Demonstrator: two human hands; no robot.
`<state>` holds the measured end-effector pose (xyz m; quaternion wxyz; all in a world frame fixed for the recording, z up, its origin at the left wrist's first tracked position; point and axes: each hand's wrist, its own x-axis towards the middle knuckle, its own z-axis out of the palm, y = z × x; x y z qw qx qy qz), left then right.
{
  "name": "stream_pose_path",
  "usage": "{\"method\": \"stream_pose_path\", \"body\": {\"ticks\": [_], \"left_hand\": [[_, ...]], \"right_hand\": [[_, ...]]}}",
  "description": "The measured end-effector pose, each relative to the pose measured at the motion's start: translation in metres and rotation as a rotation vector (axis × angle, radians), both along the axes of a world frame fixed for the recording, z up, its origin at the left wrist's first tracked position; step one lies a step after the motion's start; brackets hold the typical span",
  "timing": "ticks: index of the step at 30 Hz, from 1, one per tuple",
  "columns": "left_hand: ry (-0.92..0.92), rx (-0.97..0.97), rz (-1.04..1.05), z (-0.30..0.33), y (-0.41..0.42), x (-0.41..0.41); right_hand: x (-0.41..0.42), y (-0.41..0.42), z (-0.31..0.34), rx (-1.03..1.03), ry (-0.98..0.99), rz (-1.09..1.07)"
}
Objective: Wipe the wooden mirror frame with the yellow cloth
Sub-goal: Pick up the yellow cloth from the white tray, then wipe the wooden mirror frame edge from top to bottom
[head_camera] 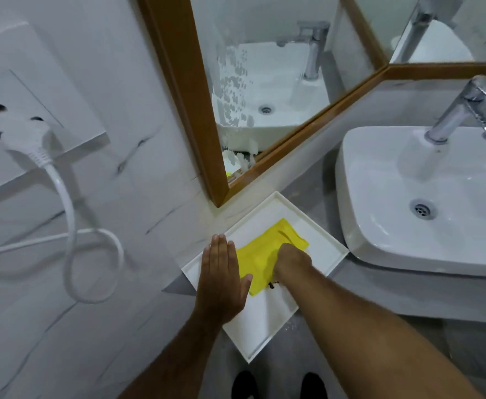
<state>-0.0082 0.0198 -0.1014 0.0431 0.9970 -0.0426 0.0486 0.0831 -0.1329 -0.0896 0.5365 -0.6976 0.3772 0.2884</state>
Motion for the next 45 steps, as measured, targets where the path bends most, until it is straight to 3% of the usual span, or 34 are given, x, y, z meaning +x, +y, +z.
{"method": "stream_pose_path", "body": {"ticks": [2,5,9,12,16,19,22,25,30,34,36,39,45], "left_hand": [[-0.016,0.026,-0.005,0.014,0.000,0.014],[-0.064,0.079,-0.014,0.046,-0.004,0.029],[-0.149,0.132,-0.102,0.095,-0.011,0.037],[-0.231,0.183,-0.209,0.153,-0.017,0.052],[-0.377,0.277,-0.195,0.280,-0.014,0.094],[-0.619,0.375,-0.185,0.405,-0.005,0.123],[-0.858,0.496,-0.165,0.539,0.002,0.131],[-1.010,0.624,-0.100,0.660,0.012,0.128],[-0.998,0.794,0.092,0.789,0.047,0.118],[-0.968,0.850,0.060,0.808,0.054,0.120],[-0.984,0.848,0.050,0.808,0.054,0.123],[-0.997,0.828,0.060,0.809,0.054,0.125],[-1.044,0.834,0.050,0.812,0.049,0.132]], "right_hand": [[0.007,0.003,0.014,0.082,-0.095,-0.101],[0.010,0.004,0.047,0.299,-0.165,-0.521],[0.027,-0.006,0.103,0.470,-0.427,-0.457],[0.052,-0.021,0.164,0.558,-0.490,-0.362],[0.088,-0.031,0.273,0.639,-0.752,-0.330],[0.117,-0.032,0.377,0.741,-1.034,-0.504],[0.130,-0.033,0.489,0.786,-1.291,-0.498],[0.137,-0.034,0.588,0.728,-1.509,-0.521],[0.145,-0.018,0.731,0.557,-1.692,-0.516],[0.169,0.005,0.790,0.285,-1.840,-0.262],[0.182,0.025,0.802,0.067,-1.805,-0.125],[0.188,0.053,0.805,-0.220,-1.879,-0.094],[0.189,0.051,0.780,-0.264,-2.361,0.169]]}}
